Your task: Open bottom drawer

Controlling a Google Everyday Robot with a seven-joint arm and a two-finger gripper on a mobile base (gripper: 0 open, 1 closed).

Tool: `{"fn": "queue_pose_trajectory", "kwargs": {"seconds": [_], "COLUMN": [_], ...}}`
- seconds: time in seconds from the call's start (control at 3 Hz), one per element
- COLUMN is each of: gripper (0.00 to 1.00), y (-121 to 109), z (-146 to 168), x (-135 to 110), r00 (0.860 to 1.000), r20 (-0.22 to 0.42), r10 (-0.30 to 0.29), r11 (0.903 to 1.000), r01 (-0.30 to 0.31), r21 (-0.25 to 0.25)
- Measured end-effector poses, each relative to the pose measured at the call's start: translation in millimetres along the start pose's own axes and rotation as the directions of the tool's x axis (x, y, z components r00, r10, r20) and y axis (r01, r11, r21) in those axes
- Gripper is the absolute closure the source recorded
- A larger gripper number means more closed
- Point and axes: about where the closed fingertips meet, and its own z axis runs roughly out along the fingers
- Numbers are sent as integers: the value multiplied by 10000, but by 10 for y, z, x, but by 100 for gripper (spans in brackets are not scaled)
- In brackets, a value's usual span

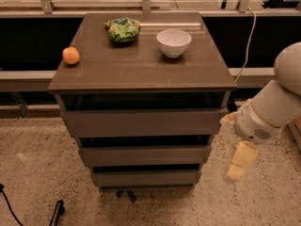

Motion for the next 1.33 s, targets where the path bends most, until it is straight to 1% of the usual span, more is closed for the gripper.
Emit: {"fn": "queue_pose_trajectory", "kwargs": {"seconds": [0.33, 0.67, 1.0, 1.33], "gripper": [0, 0, 0, 0], "y": [-9, -158, -288, -491], "z": [110, 341, 824, 867], "x": [34, 15, -88, -196], "r00": [10000, 9992, 9928, 9862], "r20": [30, 1, 1108, 1627], "r10": [60, 392, 458, 296], "r11": [9998, 9992, 9986, 9937], "r01": [-60, -392, -487, -467], "r21": [-189, -68, 230, 1023]}}
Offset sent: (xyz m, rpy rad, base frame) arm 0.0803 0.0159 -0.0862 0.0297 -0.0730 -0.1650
